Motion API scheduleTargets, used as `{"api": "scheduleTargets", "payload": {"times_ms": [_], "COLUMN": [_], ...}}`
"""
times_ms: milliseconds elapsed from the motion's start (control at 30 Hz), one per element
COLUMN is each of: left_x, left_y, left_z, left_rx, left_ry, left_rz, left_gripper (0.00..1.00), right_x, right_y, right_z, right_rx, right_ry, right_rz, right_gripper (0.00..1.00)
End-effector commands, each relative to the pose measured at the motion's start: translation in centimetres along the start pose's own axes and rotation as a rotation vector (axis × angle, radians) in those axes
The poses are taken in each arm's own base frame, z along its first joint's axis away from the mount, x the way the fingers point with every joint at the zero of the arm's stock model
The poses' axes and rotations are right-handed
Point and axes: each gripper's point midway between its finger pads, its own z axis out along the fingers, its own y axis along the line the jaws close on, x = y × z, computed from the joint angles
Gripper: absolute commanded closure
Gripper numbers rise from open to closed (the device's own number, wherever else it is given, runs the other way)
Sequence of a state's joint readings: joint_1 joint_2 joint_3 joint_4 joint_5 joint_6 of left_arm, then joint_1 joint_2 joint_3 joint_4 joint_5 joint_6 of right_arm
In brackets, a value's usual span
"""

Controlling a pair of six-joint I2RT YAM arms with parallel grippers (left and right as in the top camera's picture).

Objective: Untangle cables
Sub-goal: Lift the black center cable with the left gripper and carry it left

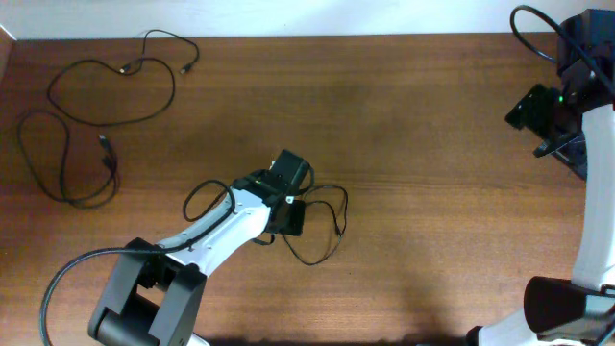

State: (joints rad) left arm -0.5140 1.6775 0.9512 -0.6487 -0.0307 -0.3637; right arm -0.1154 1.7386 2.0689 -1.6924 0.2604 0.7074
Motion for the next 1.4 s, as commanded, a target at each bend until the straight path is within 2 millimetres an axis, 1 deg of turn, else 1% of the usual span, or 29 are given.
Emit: {"api": "scheduleTargets", "payload": {"times_ms": [0,33,133,167,200,233,267,300,333,433,467,500,567,633,667,733,767,833,900,933,967,1033,1100,1167,1233,1367], "left_x": [0.8,1.0,1.8,1.9,1.9,1.6,1.4,1.2,1.2,0.8,0.6,0.1,-2.0,-4.3,-5.5,-7.0,-7.6,-8.2,-8.2,-8.2,-8.3,-8.6,-9.0,-8.9,-8.4,-6.1], "left_y": [0.7,0.7,0.8,0.7,0.7,0.6,0.5,0.5,0.4,0.3,0.2,0.1,-0.6,-1.3,-1.7,-2.1,-2.3,-2.4,-2.4,-2.1,-1.8,0.0,2.7,6.9,10.7,19.6], "left_z": [1.1,1.3,2.4,2.7,2.8,2.9,2.9,2.9,2.9,2.5,2.1,1.1,-2.6,-6.9,-9.8,-13.9,-16.2,-19.2,-20.9,-22.4,-23.2,-25.4,-27.4,-29.3,-30.4,-30.7], "left_rx": [-0.038,-0.042,-0.045,-0.046,-0.046,-0.042,-0.039,-0.036,-0.035,-0.033,-0.034,-0.036,-0.029,-0.007,0.011,0.038,0.058,0.09,0.109,0.122,0.128,0.134,0.123,0.083,0.037,-0.054], "left_ry": [0.028,0.039,0.084,0.092,0.089,0.08,0.071,0.064,0.061,0.057,0.06,0.065,0.046,-0.009,-0.055,-0.127,-0.178,-0.259,-0.307,-0.352,-0.377,-0.453,-0.523,-0.59,-0.627,-0.635], "left_rz": [0.002,0.003,0.004,0.004,0.004,0.004,0.004,0.003,0.003,0.003,0.003,0.003,0.003,0.001,-0.001,-0.004,-0.006,-0.01,-0.012,-0.018,-0.027,-0.076,-0.146,-0.26,-0.377,-0.79], "left_gripper": [0.56,0.6,0.6,0.62,0.62,0.65,0.69,0.76,0.87,1.0,1.0,1.0,1.0,1.0,1.0,1.0,1.0,1.0,1.0,1.0,1.0,1.0,1.0,1.0,1.0,1.0], "right_x": [0.0,0.0,0.0,0.0,0.0,0.0,0.0,0.0,0.0,0.0,0.0,0.0,0.0,0.0,0.0,0.0,0.0,0.0,0.0,0.0,0.0,0.0,0.0,0.0,0.0,0.0], "right_y": [-0.1,-0.1,-0.1,-0.1,-0.1,-0.1,-0.1,-0.1,-0.1,-0.1,-0.1,-0.1,-0.1,-0.1,-0.1,-0.1,-0.1,-0.1,-0.1,-0.1,-0.1,-0.1,-0.1,-0.1,-0.1,-0.1], "right_z": [0.1,0.1,0.1,0.1,0.1,0.1,0.1,0.1,0.1,0.1,0.1,0.1,0.1,0.1,0.1,0.1,0.1,0.1,0.1,0.1,0.1,0.1,0.1,0.1,0.1,0.1], "right_rx": [0.005,0.005,0.005,0.005,0.005,0.005,0.005,0.005,0.005,0.005,0.005,0.005,0.005,0.005,0.005,0.005,0.005,0.005,0.005,0.005,0.005,0.005,0.005,0.005,0.005,0.005], "right_ry": [0.003,0.003,0.003,0.003,0.003,0.003,0.003,0.003,0.003,0.003,0.003,0.003,0.003,0.003,0.003,0.003,0.003,0.003,0.003,0.003,0.003,0.003,0.003,0.003,0.003,0.003], "right_rz": [0.005,0.005,0.005,0.005,0.005,0.005,0.005,0.005,0.005,0.005,0.005,0.005,0.005,0.005,0.005,0.005,0.005,0.005,0.005,0.005,0.005,0.005,0.005,0.005,0.005,0.005], "right_gripper": [0.01,0.01,0.02,0.02,0.02,0.02,0.01,0.02,0.02,0.02,0.02,0.02,0.02,0.02,0.02,0.02,0.02,0.02,0.02,0.02,0.02,0.02,0.02,0.02,0.02,0.02]}}
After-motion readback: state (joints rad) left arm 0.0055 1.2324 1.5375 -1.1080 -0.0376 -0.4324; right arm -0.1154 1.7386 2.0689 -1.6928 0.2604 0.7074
